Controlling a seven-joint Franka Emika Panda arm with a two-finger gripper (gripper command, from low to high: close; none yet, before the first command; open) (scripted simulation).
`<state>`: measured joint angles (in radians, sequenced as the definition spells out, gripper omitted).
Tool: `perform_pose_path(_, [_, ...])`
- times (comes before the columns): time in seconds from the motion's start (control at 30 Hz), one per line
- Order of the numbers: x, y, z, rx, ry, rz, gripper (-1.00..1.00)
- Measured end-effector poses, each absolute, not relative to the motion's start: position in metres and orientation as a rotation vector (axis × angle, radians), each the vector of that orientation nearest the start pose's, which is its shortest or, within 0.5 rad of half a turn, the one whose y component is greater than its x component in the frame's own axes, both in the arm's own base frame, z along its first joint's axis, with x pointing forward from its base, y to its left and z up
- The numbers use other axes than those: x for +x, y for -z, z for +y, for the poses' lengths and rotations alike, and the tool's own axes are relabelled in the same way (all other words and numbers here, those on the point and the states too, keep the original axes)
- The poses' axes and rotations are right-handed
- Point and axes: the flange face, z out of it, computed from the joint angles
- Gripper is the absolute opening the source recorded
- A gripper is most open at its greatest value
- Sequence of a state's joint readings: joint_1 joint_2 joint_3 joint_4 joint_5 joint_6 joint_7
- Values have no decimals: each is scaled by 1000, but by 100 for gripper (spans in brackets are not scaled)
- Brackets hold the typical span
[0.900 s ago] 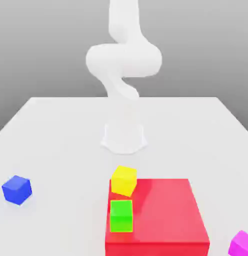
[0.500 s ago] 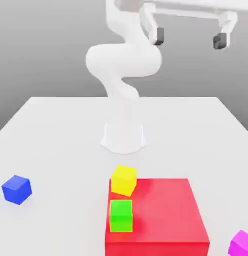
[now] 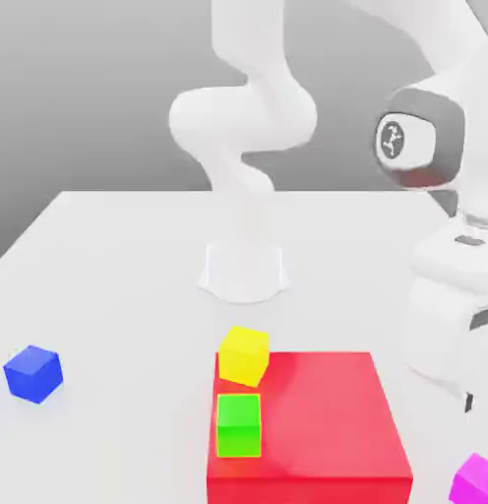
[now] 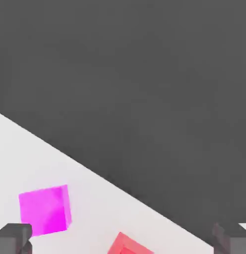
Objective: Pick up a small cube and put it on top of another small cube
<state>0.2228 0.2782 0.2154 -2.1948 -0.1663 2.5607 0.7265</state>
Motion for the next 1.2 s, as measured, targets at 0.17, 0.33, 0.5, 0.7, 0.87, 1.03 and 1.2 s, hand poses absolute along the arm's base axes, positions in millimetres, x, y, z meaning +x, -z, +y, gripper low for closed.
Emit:
perform_pose_path(0.17, [491,-183,273,-3137,13,123,0])
perform_pose_path(0.33, [489,-129,275,-3139,1,112,-100])
perform_pose_path(0.5, [488,-125,275,-3139,0,111,-100])
perform_pose_path(0.7, [495,-197,281,-3121,38,72,-100])
perform_pose_path(0.87, [529,-221,171,-3137,83,164,-100])
perform_pose_path(1.03, [528,-231,45,-3152,78,311,-100])
perform_pose_path(1.2, [495,-241,-80,-3144,62,477,-100])
